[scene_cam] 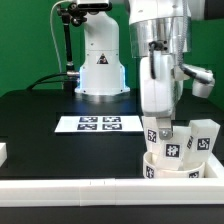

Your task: Assemble stool

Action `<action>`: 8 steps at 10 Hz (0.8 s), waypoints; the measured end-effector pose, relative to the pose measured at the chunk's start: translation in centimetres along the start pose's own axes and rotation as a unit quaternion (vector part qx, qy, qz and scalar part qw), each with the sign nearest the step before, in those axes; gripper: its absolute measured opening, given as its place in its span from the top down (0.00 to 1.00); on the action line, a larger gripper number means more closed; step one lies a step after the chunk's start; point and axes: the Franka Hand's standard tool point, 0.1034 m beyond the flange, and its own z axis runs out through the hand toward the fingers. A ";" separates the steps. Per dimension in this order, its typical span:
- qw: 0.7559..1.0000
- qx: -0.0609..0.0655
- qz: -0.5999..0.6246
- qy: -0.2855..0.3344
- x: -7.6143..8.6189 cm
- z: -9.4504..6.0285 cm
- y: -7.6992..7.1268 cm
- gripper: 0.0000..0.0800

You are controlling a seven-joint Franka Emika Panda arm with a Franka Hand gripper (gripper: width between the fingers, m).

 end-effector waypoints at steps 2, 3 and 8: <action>0.996 -0.004 0.089 -0.005 -0.7 0.1 0.6 0.58; 0.996 -0.015 0.086 -0.005 -1.0 0.1 0.9 0.58; 0.990 -0.025 0.137 -0.026 -1.8 0.2 1.2 0.58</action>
Offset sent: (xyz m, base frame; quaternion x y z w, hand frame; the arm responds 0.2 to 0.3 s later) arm 0.0015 0.0022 0.0016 -0.0598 0.0240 0.1079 0.9921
